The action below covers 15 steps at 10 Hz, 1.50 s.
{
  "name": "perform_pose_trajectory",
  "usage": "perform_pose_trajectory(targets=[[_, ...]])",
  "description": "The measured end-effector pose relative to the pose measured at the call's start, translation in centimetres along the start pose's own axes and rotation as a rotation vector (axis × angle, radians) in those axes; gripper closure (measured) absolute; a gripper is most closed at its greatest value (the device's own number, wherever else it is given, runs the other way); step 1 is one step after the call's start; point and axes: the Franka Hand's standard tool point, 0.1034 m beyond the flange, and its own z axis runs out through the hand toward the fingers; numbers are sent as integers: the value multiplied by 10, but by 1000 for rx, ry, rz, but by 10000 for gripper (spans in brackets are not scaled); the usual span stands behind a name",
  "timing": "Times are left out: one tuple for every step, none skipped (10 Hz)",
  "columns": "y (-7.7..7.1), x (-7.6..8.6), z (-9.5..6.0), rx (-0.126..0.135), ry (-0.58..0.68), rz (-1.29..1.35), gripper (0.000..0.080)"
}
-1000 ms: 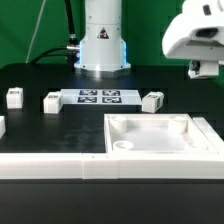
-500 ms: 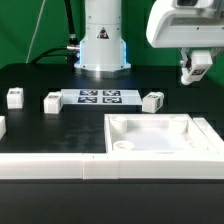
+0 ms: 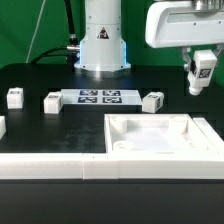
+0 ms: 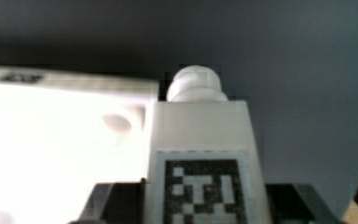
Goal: Assemble one leg
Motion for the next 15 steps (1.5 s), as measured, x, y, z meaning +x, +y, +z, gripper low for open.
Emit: perform_pose_trajectory(targets=[[10, 4, 3, -6, -16, -30, 509], [18, 14, 4, -8, -7, -50, 509], [25, 23, 6, -9, 0, -70, 509], [28, 30, 8, -9, -2, -87, 509], [28, 31, 9, -8, -2, -88, 509], [28, 31, 9, -8, -3, -88, 509], [28, 31, 9, -8, -3, -88, 509], [28, 32, 9, -8, -2, -94, 509], [32, 43, 9, -10, 7, -110, 509], [39, 60, 12, -12, 18, -121, 509], [42, 74, 16, -12, 25, -128, 509], [44, 91, 19, -11, 32, -131, 509], [47, 105, 21, -10, 44, -134, 509], [50, 113, 24, -10, 53, -151, 509], [52, 119, 24, -12, 71, -157, 509]])
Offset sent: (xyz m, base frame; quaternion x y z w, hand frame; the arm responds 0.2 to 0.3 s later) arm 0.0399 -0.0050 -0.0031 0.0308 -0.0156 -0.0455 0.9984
